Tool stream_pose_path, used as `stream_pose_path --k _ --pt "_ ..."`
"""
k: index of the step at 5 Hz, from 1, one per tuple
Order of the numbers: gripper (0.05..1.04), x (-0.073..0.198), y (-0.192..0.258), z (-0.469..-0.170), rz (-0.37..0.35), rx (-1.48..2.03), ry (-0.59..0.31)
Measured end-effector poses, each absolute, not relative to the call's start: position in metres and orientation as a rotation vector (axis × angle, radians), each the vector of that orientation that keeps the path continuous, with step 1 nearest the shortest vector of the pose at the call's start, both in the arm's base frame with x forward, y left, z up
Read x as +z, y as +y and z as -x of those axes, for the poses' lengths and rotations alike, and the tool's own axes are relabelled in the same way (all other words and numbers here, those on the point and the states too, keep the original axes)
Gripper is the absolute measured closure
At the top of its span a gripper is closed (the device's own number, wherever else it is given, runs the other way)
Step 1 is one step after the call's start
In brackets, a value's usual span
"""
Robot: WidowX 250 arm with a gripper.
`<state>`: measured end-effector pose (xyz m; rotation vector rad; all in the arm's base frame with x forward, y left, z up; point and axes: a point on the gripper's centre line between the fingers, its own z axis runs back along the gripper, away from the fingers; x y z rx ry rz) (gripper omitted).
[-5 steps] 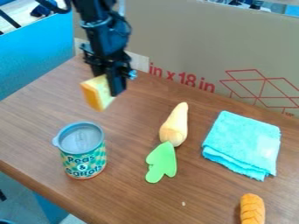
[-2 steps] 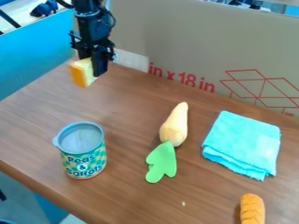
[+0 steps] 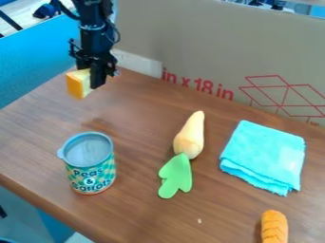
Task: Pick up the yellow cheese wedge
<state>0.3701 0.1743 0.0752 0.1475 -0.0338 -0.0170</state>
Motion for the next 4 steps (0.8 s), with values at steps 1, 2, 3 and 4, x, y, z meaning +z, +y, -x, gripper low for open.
stream_pose_path --k 1,2,3,4 --pt "0.733 0.065 0.185 -0.371 -0.199 -0.021 -0.023" --pt "0.733 0.049 0.195 -0.364 -0.174 0.007 0.005" --pt "0.733 0.039 0.211 -0.357 -0.125 0.062 0.01" --pt "0.736 0.036 0.217 -0.358 -0.076 0.099 0.005"
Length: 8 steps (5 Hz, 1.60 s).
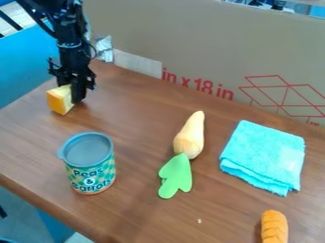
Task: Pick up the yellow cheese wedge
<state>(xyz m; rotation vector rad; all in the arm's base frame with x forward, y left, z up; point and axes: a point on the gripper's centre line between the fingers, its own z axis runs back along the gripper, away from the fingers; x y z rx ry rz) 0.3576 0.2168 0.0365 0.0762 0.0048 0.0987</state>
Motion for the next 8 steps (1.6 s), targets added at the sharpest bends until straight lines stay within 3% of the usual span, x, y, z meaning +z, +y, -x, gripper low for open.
stream_pose_path --k 1,3,5,6,7,8 --pt "0.695 0.037 0.218 -0.358 -0.046 0.121 -0.013" --pt "0.121 0.033 0.205 -0.345 -0.01 0.124 -0.04" --pt "0.081 0.06 0.203 -0.339 -0.073 0.115 -0.07" --pt "0.081 0.088 0.185 -0.332 -0.132 0.011 -0.051" --pt "0.081 0.103 0.154 -0.312 -0.126 -0.121 -0.037" --pt "0.081 0.112 0.107 -0.294 -0.057 -0.261 -0.071"
